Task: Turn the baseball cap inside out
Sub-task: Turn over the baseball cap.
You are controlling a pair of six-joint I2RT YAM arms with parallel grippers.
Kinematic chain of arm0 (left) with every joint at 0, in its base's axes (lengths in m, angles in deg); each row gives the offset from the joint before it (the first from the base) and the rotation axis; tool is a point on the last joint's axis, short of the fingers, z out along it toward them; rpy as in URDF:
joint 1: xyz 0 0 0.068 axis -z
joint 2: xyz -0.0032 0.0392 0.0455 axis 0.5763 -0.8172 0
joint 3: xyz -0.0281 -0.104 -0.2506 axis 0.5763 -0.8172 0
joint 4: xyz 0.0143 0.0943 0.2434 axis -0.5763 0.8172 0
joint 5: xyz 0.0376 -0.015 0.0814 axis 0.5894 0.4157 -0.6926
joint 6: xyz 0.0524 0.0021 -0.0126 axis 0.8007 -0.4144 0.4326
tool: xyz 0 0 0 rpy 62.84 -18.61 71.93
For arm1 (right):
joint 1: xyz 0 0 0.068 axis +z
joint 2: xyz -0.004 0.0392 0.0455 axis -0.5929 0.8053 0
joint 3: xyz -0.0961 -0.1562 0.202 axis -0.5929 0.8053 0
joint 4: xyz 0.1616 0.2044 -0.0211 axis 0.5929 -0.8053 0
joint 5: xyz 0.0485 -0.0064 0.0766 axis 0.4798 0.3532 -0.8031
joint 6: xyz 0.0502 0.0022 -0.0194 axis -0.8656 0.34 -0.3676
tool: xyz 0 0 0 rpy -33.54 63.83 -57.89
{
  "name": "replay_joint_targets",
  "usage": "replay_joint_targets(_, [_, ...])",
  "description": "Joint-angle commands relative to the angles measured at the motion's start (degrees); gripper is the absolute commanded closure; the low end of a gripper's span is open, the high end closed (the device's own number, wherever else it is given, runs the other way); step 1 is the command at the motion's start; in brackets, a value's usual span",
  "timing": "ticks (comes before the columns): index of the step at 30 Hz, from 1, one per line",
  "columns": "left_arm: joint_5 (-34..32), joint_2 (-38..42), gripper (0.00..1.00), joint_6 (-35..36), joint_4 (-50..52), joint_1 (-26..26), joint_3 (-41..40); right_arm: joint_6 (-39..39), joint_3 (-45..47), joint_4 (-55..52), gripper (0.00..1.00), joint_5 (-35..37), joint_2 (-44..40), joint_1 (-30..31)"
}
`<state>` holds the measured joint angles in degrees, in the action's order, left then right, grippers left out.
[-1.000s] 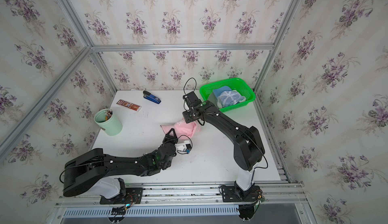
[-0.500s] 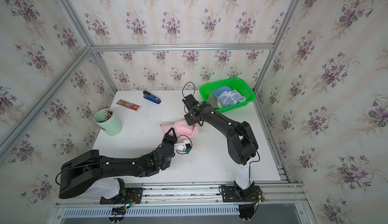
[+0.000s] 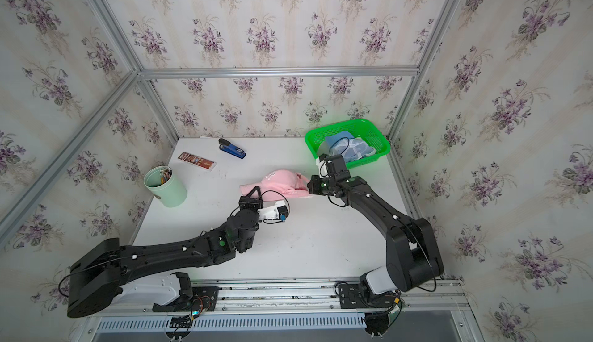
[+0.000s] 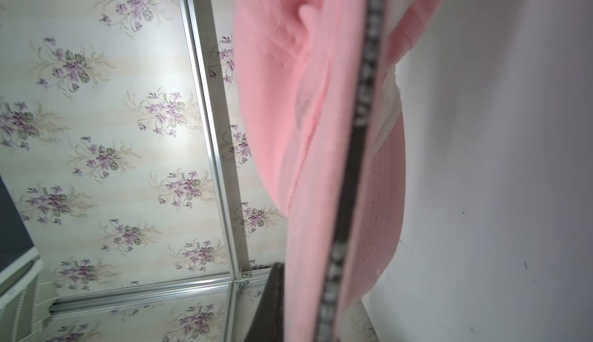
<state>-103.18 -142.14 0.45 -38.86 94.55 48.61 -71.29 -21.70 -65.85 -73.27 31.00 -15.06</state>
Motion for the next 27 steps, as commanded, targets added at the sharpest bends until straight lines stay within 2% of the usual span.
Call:
replay_joint_targets(1, [-2.42, 4.66, 1.0, -22.85, 17.53, -2.51, 3.88, -10.13, 6.92, 15.39, 0.98, -0.58, -4.96, -0.91])
replay_joint_targets(5, [-0.42, 5.77, 1.0, -30.42, 25.73, -5.12, 7.43, -17.58, 16.16, 27.95, 0.92, -1.98, -11.62, 0.58])
replay_joint_targets(9, [1.15, 4.41, 1.0, -38.55, 35.37, -7.64, 12.63, -23.38, 22.19, 36.86, 0.92, 0.87, -15.3, 4.14])
replay_joint_targets(13, [3.29, 2.12, 1.0, -48.64, 45.02, -9.75, 19.02, -31.84, 30.08, 50.29, 0.92, 6.21, -18.99, 6.71])
replay_joint_targets(16, [4.46, -0.07, 1.0, -52.75, 48.91, -10.19, 21.81, -33.91, 33.91, 57.7, 0.92, 13.44, -21.39, 9.05])
replay_joint_targets(17, [5.06, -0.82, 1.0, -54.76, 50.48, -10.51, 23.0, -33.84, 34.44, 59.95, 0.91, 15.33, -21.51, 11.38])
replay_joint_targets(19, [6.7, -1.78, 1.0, -57.55, 52.42, -10.9, 24.52, -33.73, 34.03, 63.11, 0.89, 15.92, -20.21, 12.11])
replay_joint_targets(21, [8.69, -2.01, 1.0, -58.86, 52.71, -10.93, 25.28, -32.96, 30.93, 62.53, 0.86, 13.58, -17.04, 12.32])
replay_joint_targets(24, [11.31, -1.41, 1.0, -60.65, 53.75, -10.99, 26.7, -31.97, 26.26, 61.43, 0.73, 8.64, -11.63, 13.16])
replay_joint_targets(27, [12.07, -0.13, 1.0, -59.44, 53.91, -10.95, 26.89, -29.71, 21.39, 54.9, 0.67, 4.43, -8.05, 13.42])
